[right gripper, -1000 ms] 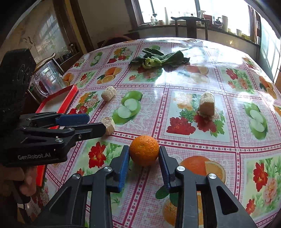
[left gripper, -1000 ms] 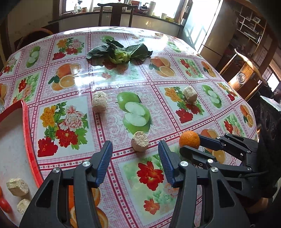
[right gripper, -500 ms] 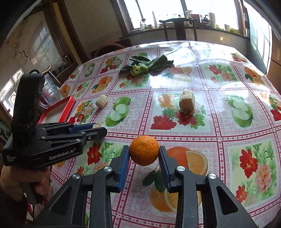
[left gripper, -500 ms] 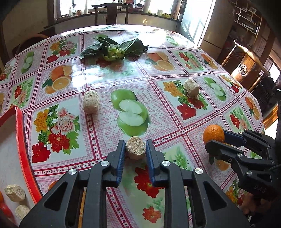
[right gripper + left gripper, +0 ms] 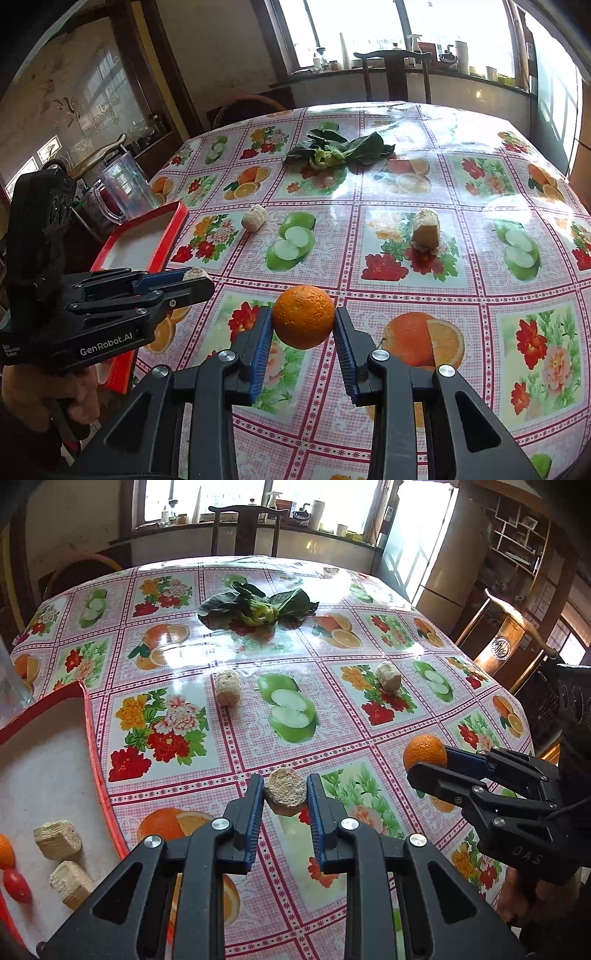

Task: Organize fruits
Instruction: 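Carry the beige piece and orange over the tray and open both grippers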

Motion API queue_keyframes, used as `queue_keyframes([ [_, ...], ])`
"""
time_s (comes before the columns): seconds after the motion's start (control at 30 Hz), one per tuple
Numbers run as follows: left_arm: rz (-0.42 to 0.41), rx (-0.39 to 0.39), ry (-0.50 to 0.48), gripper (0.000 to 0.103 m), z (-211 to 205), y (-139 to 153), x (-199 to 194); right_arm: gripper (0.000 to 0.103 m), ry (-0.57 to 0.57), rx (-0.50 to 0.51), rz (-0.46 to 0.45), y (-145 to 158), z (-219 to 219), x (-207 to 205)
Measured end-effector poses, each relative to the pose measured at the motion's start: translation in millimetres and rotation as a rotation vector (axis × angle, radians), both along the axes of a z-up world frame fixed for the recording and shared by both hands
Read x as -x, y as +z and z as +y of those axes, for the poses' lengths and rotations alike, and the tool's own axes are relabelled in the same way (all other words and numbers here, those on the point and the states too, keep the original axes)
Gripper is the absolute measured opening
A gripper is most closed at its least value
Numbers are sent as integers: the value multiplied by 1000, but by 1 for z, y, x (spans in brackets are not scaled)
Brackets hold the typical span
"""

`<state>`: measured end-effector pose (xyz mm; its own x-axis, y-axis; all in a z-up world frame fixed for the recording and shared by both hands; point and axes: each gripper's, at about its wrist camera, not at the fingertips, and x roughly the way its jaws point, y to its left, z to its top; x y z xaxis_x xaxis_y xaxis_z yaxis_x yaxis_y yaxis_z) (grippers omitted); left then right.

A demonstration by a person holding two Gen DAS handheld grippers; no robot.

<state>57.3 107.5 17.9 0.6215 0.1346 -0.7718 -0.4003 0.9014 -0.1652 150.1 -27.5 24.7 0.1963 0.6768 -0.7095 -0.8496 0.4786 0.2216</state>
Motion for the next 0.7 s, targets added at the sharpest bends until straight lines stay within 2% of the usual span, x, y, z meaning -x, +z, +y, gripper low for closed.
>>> queue_keyframes([
  [0.7, -69, -8, 125, 21, 38, 20, 82, 34, 137, -5, -25, 15, 54, 62],
])
